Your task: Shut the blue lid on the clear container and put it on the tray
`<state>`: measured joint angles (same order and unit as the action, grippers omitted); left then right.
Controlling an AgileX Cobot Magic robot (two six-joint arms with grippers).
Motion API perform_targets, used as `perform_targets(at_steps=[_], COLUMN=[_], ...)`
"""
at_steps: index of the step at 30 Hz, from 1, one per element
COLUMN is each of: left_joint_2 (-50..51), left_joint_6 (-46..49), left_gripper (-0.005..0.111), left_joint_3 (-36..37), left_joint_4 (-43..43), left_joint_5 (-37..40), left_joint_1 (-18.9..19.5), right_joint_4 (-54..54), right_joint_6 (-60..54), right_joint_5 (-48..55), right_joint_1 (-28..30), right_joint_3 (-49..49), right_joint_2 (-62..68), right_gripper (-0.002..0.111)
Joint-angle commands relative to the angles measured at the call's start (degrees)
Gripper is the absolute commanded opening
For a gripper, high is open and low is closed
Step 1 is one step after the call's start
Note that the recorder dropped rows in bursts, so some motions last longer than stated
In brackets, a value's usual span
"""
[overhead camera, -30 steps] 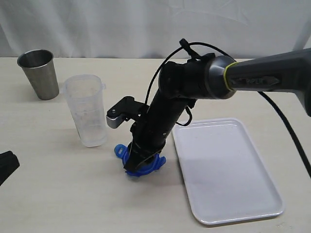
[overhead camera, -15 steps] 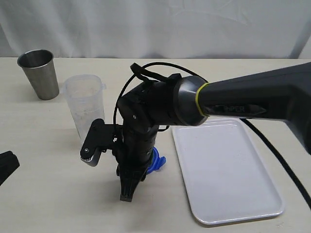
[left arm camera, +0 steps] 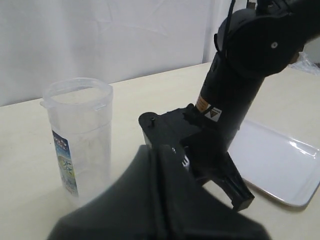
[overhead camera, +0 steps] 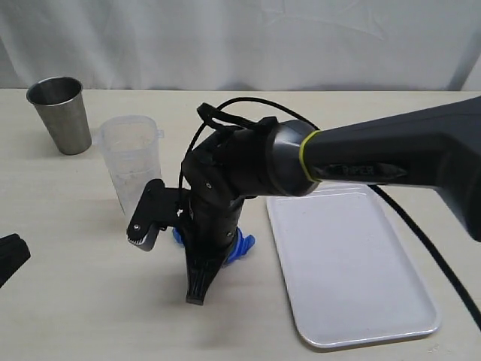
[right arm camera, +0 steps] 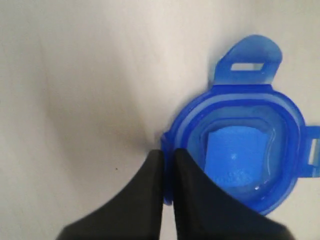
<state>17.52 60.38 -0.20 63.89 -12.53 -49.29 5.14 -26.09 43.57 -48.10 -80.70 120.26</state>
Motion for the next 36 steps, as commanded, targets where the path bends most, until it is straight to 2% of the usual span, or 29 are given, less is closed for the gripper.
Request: perform_targets(at_steps=[1,6,14,22,28,31,36], left_joint_2=[0.30,0.30,0.30,0.30,0.30,0.30,0.30], left_joint_6=[-0.41,-0.67,-0.67,-0.67,-0.67,-0.67,-0.67], left_gripper=[0.000,0.000,0.000,0.000,0.000,0.000,0.000], left_joint_3=[0.20,0.20,0.20,0.20,0.20,0.20,0.20], left_joint_4=[0.46,0.46,0.86,1.36,1.50,1.50,1.50], left_joint_5=[0.30,0.42,0.64,0.61,0.05,-0.12,-0.12], left_joint_1=[-0.15,-0.15,-0.15,-0.15,-0.15,-0.15,-0.15], right_joint_4=[-0.88,-10.84,-15.19,-29.92,-38.85,-44.80,-44.89], right_joint_6=[-1.39,-6.71,-8.35,-20.13,-20.14,-18.35,-9.45], right_joint_5=[1.81,3.84,6.75,5.33,-4.99,-5.22,-5.18], right_joint_1=[-0.03,2.17,4.63,4.63,4.63,4.89,5.06], right_joint_3=[0.08,0.08,0.08,0.08,-3.30,-7.63,-15.15], right_joint_2=[-3.79,-8.27,-16.63,-25.91,-27.27,-24.30,-17.39], right_gripper=[0.004,0.004,0.004,0.004,0.004,0.004,0.004])
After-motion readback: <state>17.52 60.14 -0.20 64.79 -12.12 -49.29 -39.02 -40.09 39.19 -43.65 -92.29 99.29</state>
